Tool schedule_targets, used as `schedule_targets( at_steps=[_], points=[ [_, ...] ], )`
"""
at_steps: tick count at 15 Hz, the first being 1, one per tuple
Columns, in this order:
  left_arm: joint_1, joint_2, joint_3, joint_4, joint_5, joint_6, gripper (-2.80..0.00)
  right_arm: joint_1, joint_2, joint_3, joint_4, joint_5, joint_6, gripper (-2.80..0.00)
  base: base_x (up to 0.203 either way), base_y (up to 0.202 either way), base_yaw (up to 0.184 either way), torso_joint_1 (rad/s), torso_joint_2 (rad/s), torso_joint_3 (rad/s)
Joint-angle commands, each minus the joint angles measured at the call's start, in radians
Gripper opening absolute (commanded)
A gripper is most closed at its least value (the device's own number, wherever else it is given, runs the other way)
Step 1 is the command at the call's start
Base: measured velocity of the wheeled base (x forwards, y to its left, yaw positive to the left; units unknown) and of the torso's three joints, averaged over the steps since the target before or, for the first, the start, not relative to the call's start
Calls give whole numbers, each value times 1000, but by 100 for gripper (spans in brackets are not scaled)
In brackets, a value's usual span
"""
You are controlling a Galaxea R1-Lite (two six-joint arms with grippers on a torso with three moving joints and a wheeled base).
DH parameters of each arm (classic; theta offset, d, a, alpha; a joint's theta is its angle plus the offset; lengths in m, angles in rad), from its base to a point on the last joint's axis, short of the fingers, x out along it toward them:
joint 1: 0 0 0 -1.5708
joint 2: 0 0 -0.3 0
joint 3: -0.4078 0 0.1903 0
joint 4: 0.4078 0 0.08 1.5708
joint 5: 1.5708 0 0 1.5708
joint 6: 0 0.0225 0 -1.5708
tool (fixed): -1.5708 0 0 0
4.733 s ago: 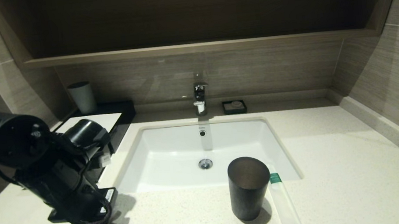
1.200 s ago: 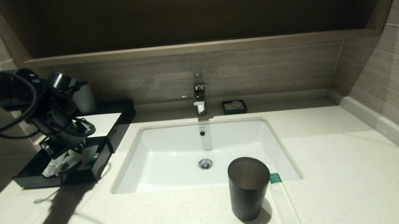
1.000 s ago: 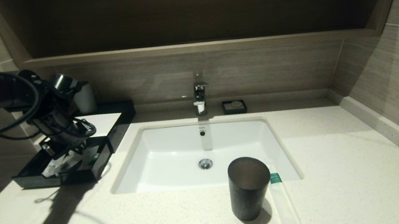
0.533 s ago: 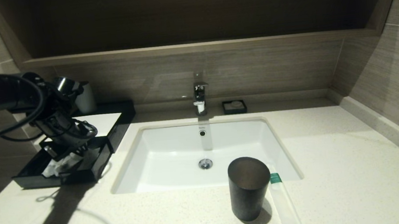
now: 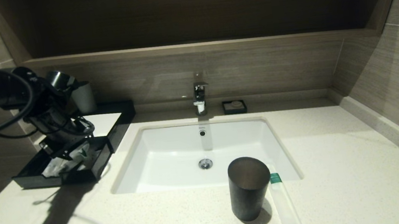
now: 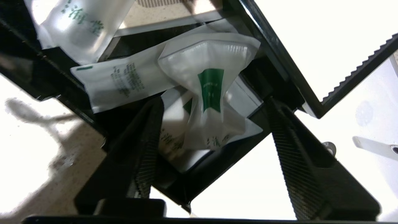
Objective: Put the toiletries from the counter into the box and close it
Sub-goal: Place the bathroom toiletry into the drawer
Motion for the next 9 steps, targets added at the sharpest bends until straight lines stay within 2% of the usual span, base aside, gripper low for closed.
schedule_targets(
  at_steps=[1, 6, 9],
  points=[
    [1, -30, 2, 12, 1, -3, 0, 0, 0, 0, 0, 0, -1, -280, 0, 0, 0, 0, 0, 0],
    [-1, -145, 9, 51, 5, 10, 0, 0, 0, 0, 0, 0, -1, -280, 0, 0, 0, 0, 0, 0],
    [-13, -254, 15, 62, 4, 57, 0, 0, 0, 0, 0, 0, -1, -280, 0, 0, 0, 0, 0, 0]
  ],
)
